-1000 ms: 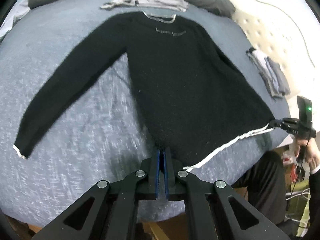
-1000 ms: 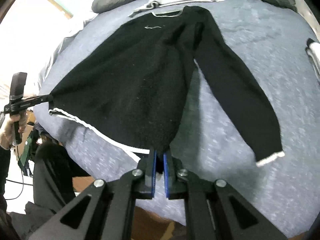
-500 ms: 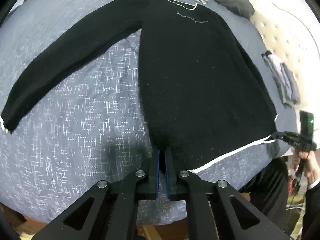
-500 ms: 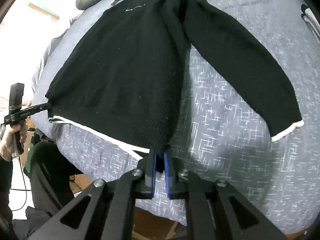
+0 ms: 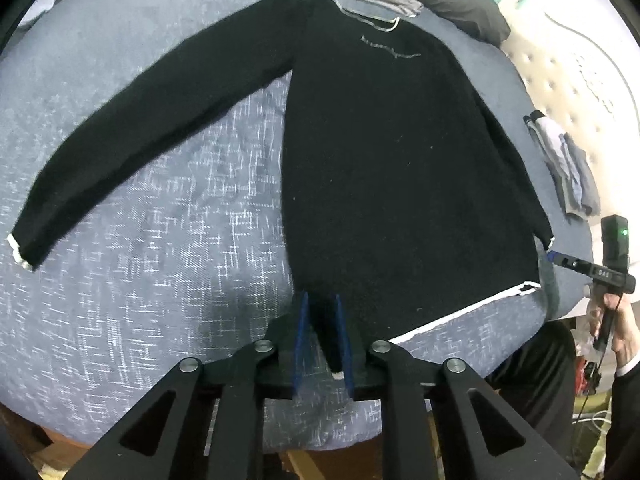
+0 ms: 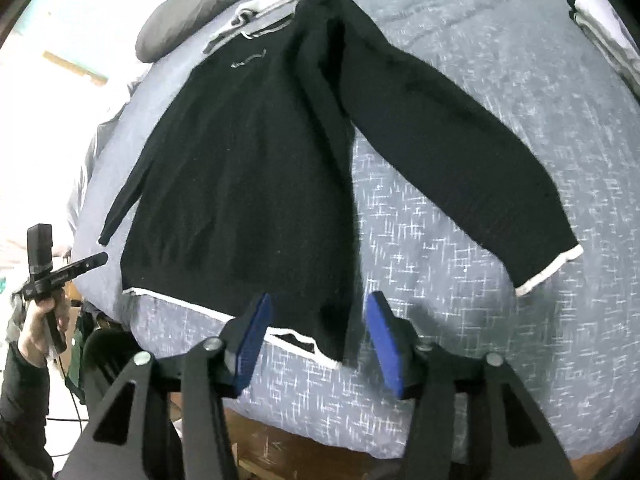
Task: Fold clothes
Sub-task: 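Pull the hem taut with both grippers to straighten the sweater body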
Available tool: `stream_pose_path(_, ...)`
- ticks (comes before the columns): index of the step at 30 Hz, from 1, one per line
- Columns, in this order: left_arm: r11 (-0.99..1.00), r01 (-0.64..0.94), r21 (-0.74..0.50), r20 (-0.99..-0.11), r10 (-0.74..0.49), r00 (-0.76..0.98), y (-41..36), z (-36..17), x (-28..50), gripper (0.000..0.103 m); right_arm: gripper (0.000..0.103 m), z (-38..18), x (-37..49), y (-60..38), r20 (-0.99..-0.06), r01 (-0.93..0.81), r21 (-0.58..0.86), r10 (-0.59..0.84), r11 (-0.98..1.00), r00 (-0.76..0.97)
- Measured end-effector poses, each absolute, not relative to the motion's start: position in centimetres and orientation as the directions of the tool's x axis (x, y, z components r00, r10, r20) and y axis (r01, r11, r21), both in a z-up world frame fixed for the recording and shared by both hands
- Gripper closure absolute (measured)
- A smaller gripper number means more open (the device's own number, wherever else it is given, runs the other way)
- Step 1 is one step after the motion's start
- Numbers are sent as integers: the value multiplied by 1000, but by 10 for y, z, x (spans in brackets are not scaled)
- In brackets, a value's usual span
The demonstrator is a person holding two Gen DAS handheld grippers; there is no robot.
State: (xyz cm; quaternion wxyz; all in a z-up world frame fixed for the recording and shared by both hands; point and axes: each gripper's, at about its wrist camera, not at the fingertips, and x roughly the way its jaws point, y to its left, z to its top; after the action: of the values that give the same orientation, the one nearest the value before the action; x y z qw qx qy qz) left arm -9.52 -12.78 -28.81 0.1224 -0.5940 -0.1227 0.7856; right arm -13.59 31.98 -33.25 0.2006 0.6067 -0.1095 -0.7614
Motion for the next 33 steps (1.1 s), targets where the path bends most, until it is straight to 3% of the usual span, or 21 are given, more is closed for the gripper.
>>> stream_pose_path(11,-918,-17,-396,-898,391,-202,-128,-321,-102,83,53,-376,-142,301,-900,158,409,-426,-899,-91)
stream_pose_path(14,-915,-18,-403,-898,399,-187,-125,-328,-103,82,67,-378,-142,299,-901,162,410,-426,-898,-84)
stream_pose_path(16,-919,-18,-394,-904,391,-176,-123,-333,-102,82,82,-377,-142,295,-899,173,413,-431,-894,-81)
stream_pose_path(19,-926,-27,-376,-910,375,-176,-120,-335,-99,83,90,-374,-140,293,-895,201,412,-436,-889,-95)
stream_pose_path(22,-932,-53,-359,-915,362,-178,-118,-332,-97,98,93,-370,-139,293,-890,213,414,-442,-885,-108)
stream_pose_path(33,-940,-170,-296,-912,332,-243,-112,-271,-85,99,99,-330,-125,289,-865,289,433,-484,-854,-135)
